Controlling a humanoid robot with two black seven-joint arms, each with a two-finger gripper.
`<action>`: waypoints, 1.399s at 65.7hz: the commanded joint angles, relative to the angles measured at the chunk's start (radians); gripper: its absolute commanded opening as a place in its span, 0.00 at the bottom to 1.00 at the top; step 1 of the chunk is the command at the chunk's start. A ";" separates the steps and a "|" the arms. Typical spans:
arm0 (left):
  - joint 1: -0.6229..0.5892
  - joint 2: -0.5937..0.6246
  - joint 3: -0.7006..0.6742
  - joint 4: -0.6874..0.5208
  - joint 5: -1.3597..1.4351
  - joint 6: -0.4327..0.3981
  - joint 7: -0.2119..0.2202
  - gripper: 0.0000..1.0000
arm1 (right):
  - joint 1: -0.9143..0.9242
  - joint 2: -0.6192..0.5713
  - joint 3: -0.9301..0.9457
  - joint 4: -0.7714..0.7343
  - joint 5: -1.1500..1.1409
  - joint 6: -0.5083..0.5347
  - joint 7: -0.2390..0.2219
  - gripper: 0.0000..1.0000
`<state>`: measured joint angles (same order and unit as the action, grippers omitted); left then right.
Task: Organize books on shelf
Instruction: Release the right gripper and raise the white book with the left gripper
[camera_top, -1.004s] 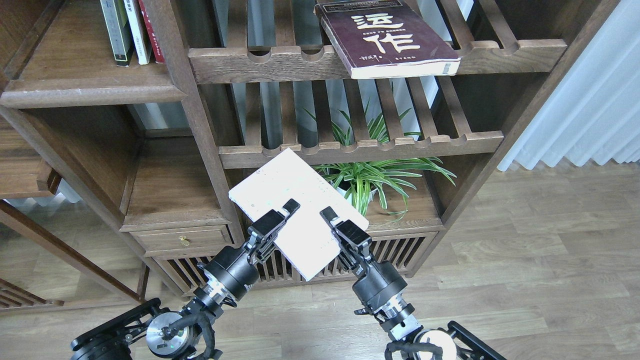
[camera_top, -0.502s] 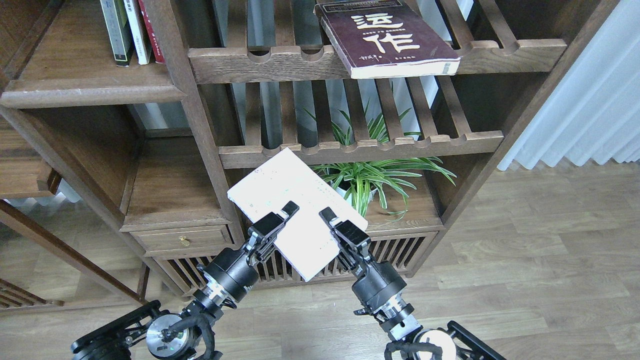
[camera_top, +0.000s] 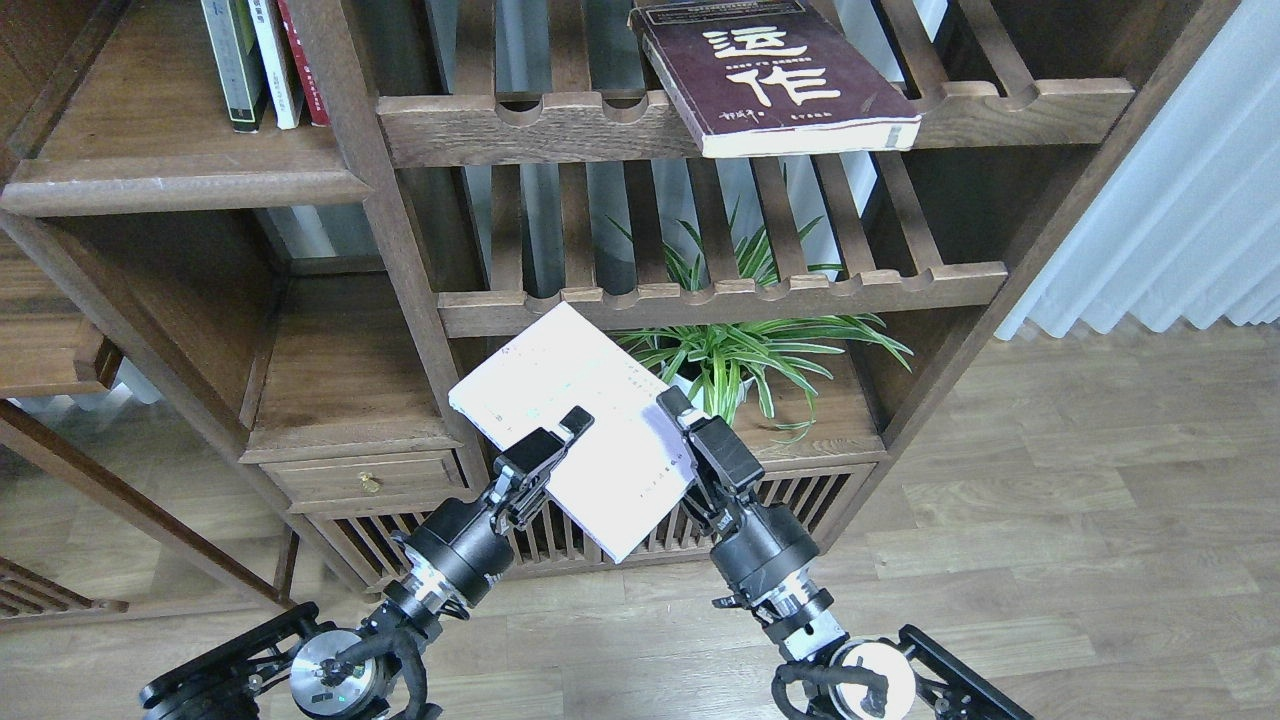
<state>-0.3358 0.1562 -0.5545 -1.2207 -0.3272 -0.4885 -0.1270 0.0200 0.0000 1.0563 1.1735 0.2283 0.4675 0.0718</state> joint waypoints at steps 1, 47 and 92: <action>0.000 0.000 -0.008 -0.003 0.033 0.000 0.003 0.01 | 0.024 0.000 0.099 -0.060 0.000 -0.058 0.013 0.97; 0.007 -0.015 -0.202 -0.111 0.484 0.000 0.179 0.00 | 0.052 0.000 0.159 -0.090 -0.004 -0.228 0.059 0.97; 0.015 -0.156 -0.392 -0.163 0.481 0.000 0.363 0.00 | 0.054 0.000 0.162 -0.084 -0.007 -0.227 0.059 0.98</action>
<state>-0.3208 0.0009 -0.9242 -1.3824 0.1546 -0.4886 0.1989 0.0732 0.0000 1.2181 1.0859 0.2210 0.2419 0.1305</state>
